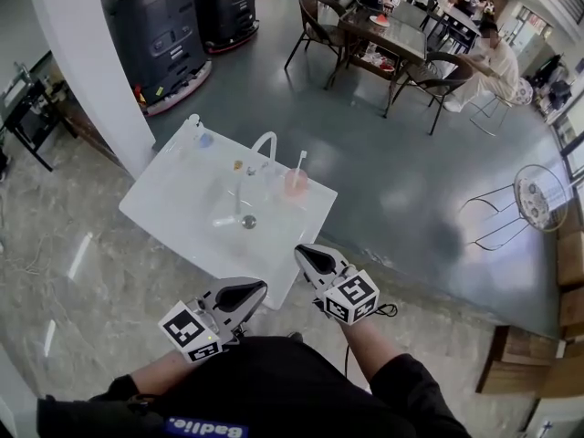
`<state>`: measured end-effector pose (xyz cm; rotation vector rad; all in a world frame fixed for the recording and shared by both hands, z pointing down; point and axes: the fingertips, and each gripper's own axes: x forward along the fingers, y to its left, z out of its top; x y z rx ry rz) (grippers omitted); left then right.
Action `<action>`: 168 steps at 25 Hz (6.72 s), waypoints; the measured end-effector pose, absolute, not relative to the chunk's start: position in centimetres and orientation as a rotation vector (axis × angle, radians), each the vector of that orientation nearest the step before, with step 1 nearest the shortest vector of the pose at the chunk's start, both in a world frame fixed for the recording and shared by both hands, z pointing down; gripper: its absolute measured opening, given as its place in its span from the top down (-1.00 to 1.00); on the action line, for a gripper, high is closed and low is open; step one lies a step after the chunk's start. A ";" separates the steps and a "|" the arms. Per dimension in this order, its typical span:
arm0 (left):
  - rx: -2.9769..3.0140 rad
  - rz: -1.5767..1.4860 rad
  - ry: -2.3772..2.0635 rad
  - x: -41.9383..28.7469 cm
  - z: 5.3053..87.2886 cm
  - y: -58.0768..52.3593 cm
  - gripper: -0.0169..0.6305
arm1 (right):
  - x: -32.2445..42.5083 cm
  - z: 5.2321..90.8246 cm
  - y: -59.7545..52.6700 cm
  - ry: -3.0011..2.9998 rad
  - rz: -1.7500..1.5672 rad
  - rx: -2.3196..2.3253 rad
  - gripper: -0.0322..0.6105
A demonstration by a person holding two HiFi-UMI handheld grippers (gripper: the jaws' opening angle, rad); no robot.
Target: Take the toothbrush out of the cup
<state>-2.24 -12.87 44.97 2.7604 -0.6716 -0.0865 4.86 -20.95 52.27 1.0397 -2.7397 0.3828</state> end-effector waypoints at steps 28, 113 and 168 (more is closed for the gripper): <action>2.684 -0.092 -0.762 -4.5 47.1 -15.5 0.95 | 7.4 60.7 -37.7 -2.505 0.477 1.133 0.63; 2.629 0.010 -0.795 -6.9 50.2 -13.2 0.95 | 11.9 61.5 -52.8 -2.381 0.710 1.536 0.83; 2.704 -0.007 -0.723 -1.5 47.0 -9.4 0.95 | 9.3 55.4 -32.4 -2.719 0.724 1.229 0.83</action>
